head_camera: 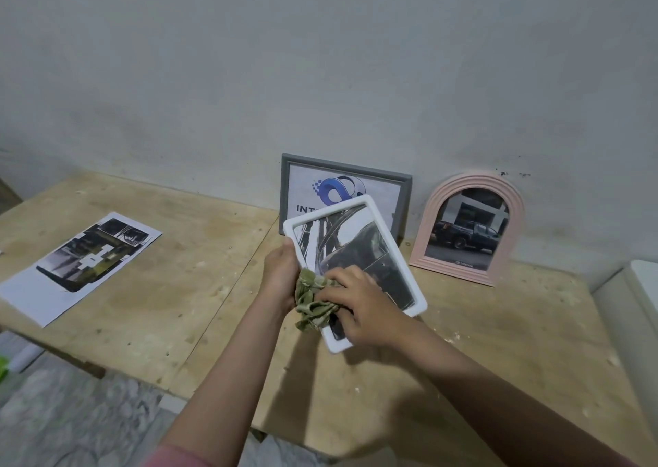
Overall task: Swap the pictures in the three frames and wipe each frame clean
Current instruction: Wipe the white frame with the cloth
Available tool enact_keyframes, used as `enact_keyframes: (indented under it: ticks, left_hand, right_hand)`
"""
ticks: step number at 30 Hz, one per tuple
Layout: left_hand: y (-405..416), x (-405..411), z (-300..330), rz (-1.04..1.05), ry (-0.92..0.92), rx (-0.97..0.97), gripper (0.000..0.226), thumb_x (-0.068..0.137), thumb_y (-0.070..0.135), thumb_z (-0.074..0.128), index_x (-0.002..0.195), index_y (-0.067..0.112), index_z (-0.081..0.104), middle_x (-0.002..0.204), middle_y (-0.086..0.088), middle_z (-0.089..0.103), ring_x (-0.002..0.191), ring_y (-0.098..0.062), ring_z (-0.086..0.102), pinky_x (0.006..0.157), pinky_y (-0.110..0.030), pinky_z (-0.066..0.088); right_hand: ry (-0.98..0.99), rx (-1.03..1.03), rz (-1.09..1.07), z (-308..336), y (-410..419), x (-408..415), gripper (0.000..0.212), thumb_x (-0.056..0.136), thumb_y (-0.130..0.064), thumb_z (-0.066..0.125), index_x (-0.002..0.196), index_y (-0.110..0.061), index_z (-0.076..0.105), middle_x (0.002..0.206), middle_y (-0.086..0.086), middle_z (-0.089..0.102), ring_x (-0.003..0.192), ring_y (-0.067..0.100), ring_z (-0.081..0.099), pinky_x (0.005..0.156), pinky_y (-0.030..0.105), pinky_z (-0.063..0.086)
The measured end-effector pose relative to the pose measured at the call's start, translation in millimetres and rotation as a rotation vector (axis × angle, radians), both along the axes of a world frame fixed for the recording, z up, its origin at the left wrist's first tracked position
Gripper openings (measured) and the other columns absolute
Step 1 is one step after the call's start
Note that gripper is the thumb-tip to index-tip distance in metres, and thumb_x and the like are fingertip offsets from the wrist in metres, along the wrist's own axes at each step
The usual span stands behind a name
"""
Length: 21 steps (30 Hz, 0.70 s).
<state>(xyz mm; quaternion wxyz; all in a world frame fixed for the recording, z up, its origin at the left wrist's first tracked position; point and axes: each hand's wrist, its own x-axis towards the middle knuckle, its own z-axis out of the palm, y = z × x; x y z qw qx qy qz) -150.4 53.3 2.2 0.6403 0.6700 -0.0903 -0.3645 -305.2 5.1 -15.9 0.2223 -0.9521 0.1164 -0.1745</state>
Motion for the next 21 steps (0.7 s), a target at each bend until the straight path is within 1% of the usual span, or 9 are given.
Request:
enact_keyframes:
  ticks: [4,6,9,10,12,14,16,18,21]
  left_hand:
    - [-4,0,7,0.091,-0.059,-0.017,0.043,0.103,0.034,0.030,0.078,0.011,0.056,0.067,-0.008,0.058,0.057,-0.021,0.052,0.056,-0.028,0.043]
    - [-6,7,6,0.119,-0.121,-0.013,0.044,0.103,0.035,0.027,0.076,0.012,0.053,0.069,-0.008,0.056,0.058,-0.022,0.049,0.056,-0.028,0.040]
    - [-6,16,4,0.168,-0.257,0.026,0.043,0.103,0.036,0.027,0.073,0.014,0.050,0.072,-0.005,0.055,0.066,-0.023,0.050,0.061,-0.031,0.040]
    - [-5,19,3,0.182,-0.299,0.039,0.043,0.103,0.035,0.026,0.073,0.014,0.050,0.072,-0.005,0.055,0.068,-0.024,0.051,0.064,-0.032,0.041]
    - [-3,21,4,0.183,-0.384,0.062,0.045,0.103,0.035,0.026,0.074,0.011,0.051,0.072,-0.006,0.056,0.070,-0.026,0.054,0.069,-0.034,0.043]
    - [-3,13,7,0.143,-0.456,0.067,0.045,0.103,0.034,0.025,0.079,0.009,0.053,0.074,-0.007,0.057,0.070,-0.024,0.054,0.068,-0.034,0.042]
    - [-5,-2,8,0.079,-0.554,0.062,0.042,0.103,0.031,0.027,0.074,0.011,0.049,0.072,-0.005,0.054,0.066,-0.020,0.049,0.063,-0.033,0.039]
    - [-8,-16,9,0.035,-0.651,0.037,0.040,0.103,0.027,0.029,0.068,0.013,0.044,0.067,-0.003,0.048,0.063,-0.018,0.043,0.058,-0.032,0.033]
    - [-6,-18,5,0.102,-0.614,0.011,0.043,0.103,0.026,0.029,0.071,0.005,0.048,0.068,-0.008,0.051,0.064,-0.023,0.045,0.061,-0.034,0.034]
  right_hand:
    - [0.103,-0.135,0.053,-1,-1,-20,0.042,0.068,-0.014,0.041,0.102,-0.022,0.065,0.110,0.001,0.054,0.093,0.023,0.044,0.078,0.036,0.032]
    - [0.143,-0.214,0.052,-1,-6,-32,0.040,0.066,-0.015,0.044,0.099,-0.024,0.065,0.106,0.001,0.054,0.091,0.023,0.046,0.075,0.034,0.032]
    - [0.158,-0.260,-0.012,5,-25,-47,0.038,0.065,-0.019,0.042,0.093,-0.025,0.067,0.101,0.001,0.054,0.090,0.022,0.049,0.075,0.038,0.041]
    - [0.132,-0.221,-0.057,10,-32,-50,0.038,0.066,-0.017,0.042,0.094,-0.023,0.067,0.100,0.002,0.052,0.091,0.022,0.048,0.076,0.041,0.044]
    - [-0.035,-0.147,-0.176,21,-47,-48,0.040,0.068,-0.015,0.039,0.098,-0.013,0.067,0.102,0.008,0.051,0.092,0.025,0.048,0.074,0.041,0.047]
    - [-0.241,-0.113,-0.289,36,-57,-32,0.041,0.072,-0.014,0.039,0.103,-0.005,0.065,0.107,0.015,0.049,0.095,0.030,0.048,0.072,0.041,0.049]
    - [-0.343,-0.124,-0.314,47,-55,-4,0.042,0.073,-0.011,0.040,0.107,-0.003,0.064,0.112,0.019,0.048,0.099,0.035,0.048,0.079,0.042,0.048]
    - [-0.329,-0.198,-0.281,47,-47,21,0.044,0.071,-0.010,0.039,0.106,-0.006,0.066,0.113,0.021,0.052,0.096,0.037,0.049,0.081,0.041,0.043]
    - [-0.231,-0.350,-0.251,34,-49,30,0.047,0.066,-0.010,0.037,0.101,-0.013,0.068,0.113,0.014,0.059,0.093,0.030,0.044,0.077,0.041,0.041]
